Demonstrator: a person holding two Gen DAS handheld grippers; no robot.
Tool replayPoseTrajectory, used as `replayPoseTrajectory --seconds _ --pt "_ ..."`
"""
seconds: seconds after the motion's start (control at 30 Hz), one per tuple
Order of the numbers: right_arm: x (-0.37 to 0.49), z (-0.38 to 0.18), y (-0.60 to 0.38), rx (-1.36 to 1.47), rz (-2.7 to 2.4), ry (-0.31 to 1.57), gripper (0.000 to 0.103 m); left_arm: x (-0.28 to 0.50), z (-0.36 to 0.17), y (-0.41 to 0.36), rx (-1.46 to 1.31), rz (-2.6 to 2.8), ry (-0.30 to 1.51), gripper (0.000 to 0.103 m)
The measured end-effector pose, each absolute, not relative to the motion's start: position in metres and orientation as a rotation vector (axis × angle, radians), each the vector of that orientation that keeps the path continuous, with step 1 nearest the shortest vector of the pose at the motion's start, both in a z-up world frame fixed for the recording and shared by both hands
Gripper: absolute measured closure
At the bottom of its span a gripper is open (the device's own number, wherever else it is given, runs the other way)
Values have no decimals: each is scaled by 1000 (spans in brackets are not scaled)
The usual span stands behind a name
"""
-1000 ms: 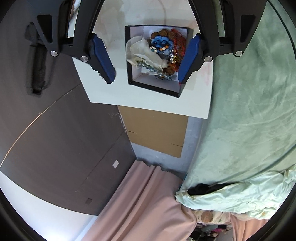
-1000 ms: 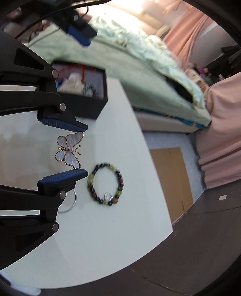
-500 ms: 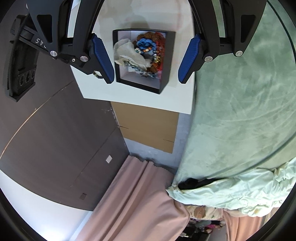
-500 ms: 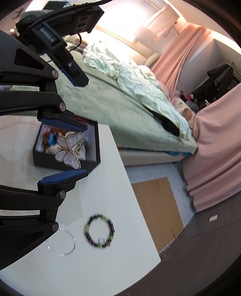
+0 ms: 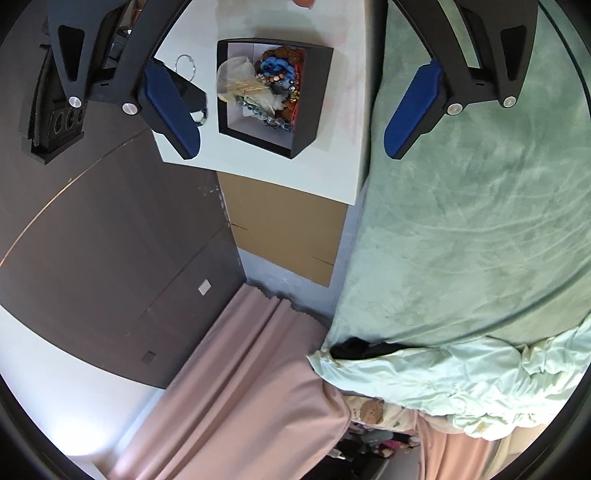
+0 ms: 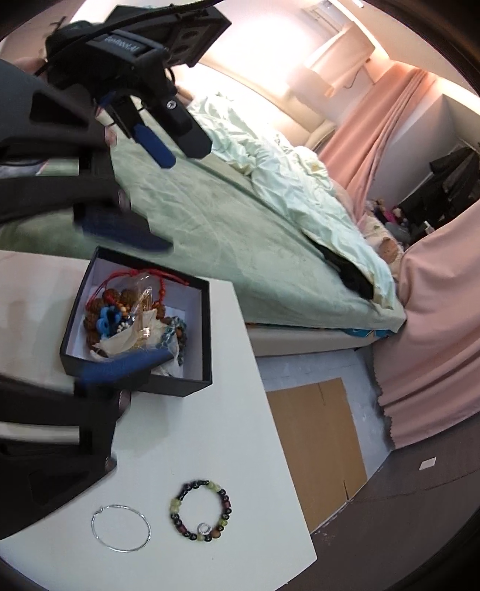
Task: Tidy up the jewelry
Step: 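Carry the butterfly charm into the black box and open the right gripper, then move the left gripper to the large silver hoop on the table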
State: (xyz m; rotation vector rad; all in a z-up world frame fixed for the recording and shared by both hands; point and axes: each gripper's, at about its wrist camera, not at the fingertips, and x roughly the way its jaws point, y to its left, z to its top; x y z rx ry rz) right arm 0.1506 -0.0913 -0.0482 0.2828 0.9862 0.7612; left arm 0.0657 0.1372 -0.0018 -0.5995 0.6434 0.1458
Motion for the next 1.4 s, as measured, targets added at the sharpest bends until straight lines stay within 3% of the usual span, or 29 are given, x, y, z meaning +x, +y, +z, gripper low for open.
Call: replayPoseTrajectory --seconds 0.87,1.4 --pt "168 -35 -222 423 595 955 23 88 -3 50 -468 -40 689 1" --pt "175 -57 -278 410 478 1066 23 109 -22 -15 -347 -158 775 3"
